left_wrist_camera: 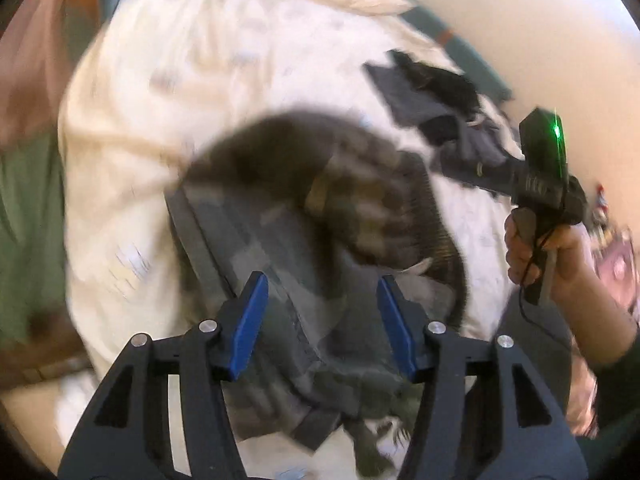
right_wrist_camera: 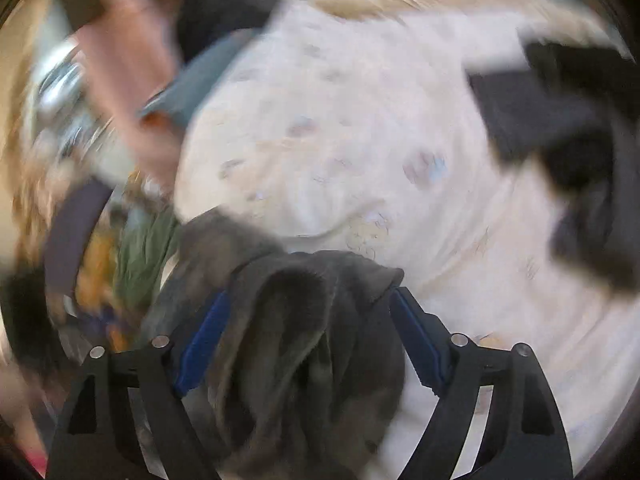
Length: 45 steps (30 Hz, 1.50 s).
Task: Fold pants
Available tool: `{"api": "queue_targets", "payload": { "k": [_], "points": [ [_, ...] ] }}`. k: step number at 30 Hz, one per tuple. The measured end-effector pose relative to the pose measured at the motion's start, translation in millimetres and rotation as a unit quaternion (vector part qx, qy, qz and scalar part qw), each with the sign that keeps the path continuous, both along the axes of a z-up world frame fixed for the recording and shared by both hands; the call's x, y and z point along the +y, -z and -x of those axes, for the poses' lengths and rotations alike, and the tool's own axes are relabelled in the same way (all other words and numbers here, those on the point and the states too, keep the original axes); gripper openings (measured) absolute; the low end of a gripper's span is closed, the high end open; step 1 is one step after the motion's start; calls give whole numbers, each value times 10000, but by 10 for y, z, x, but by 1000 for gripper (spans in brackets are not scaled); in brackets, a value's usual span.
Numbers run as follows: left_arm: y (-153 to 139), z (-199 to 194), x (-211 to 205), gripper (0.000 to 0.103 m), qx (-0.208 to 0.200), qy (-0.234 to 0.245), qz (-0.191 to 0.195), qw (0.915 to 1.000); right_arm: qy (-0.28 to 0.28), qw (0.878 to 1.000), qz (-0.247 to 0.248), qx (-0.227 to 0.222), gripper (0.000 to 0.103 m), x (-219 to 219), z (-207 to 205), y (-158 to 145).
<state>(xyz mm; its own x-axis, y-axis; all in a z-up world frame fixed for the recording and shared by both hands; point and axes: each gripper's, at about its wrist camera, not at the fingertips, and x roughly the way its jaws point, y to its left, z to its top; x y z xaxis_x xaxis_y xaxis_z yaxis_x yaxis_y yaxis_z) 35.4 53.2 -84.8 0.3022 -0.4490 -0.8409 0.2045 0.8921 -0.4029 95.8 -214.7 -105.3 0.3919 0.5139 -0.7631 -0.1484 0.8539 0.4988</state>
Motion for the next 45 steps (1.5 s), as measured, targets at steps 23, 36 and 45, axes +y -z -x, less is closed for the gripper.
{"api": "queue_targets", "payload": {
  "k": [23, 36, 45],
  "points": [
    [-231, 425, 644, 53, -222, -1681, 369, 9848, -202, 9959, 833, -272, 29, 314, 232, -144],
    [-293, 333, 715, 53, -538, -1951, 244, 9790, -720, 9945, 352, -668, 9, 723, 154, -292],
    [-437, 420, 1137, 53, -819, -2884, 256, 9537, -3529, 9282, -76, -1174, 0, 1986, 1444, -724]
  ]
}}
